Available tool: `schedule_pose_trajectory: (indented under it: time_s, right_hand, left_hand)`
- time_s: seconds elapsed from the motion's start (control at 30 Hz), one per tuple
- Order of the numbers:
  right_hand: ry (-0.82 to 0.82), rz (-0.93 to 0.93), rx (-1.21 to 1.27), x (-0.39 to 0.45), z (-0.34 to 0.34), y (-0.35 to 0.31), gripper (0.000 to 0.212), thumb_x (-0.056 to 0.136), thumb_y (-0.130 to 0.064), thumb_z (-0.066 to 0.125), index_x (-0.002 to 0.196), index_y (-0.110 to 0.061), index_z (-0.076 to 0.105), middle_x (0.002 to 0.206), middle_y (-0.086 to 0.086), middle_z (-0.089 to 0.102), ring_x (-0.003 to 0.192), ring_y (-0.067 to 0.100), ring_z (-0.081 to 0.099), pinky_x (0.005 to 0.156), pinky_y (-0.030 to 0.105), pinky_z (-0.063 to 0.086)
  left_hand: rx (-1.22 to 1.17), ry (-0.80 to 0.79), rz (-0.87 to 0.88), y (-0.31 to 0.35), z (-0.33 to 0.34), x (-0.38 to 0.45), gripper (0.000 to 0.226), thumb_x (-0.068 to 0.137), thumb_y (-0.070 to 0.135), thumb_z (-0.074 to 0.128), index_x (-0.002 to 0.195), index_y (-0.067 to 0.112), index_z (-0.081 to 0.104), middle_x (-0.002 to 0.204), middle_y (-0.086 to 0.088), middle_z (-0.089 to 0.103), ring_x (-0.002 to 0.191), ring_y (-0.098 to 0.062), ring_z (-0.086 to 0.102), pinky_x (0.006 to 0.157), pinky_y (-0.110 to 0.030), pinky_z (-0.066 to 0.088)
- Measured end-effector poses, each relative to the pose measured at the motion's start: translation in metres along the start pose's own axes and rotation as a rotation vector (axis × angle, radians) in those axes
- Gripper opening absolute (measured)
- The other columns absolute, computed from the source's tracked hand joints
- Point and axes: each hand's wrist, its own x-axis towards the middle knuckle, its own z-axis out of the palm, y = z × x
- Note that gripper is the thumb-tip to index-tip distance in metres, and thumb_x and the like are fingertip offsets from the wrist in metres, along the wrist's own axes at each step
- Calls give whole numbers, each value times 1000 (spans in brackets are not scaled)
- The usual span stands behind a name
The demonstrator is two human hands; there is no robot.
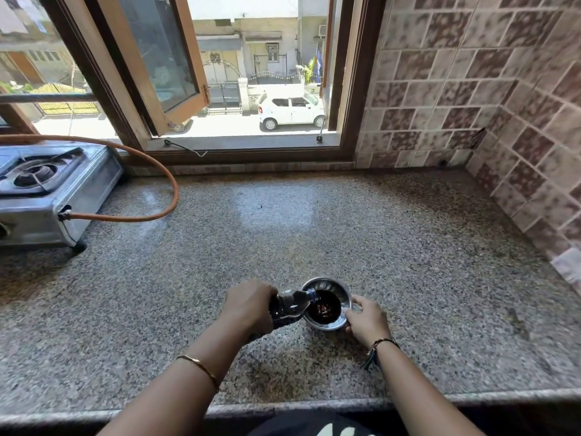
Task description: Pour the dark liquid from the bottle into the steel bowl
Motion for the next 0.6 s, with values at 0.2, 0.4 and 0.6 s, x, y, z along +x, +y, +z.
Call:
schedule_pose_trajectory:
  time_s: [0.2, 0.4, 0.6]
  right_hand:
    - [4, -7, -16, 1, 0, 1, 32, 82, -18, 64, 113, -22, 67, 86, 10, 75, 74, 27, 72, 77, 35, 58]
    - [2, -7, -18, 2, 1, 2, 34, 82, -18, 64, 116, -23, 65, 87, 9, 75, 72, 25, 72, 74, 35, 58]
    - [12, -9, -11, 6, 4, 4, 35, 80, -17, 65, 116, -20, 66, 99, 14, 75, 84, 31, 72, 83, 40, 58]
  left_hand:
    - [-19, -14, -6, -1, 1, 1, 32, 64, 23, 70, 96, 25, 68, 89, 3, 69, 86, -20, 66, 76, -33, 58]
    - [-11, -16, -16, -1, 0, 1, 35, 63, 23, 72, 97, 25, 68, 91, 3, 70, 88, -21, 66, 72, -29, 53]
    - [20, -30, -13, -2, -4, 1, 43, 60, 26, 73, 103, 27, 69, 94, 2, 73, 89, -23, 69, 73, -29, 53]
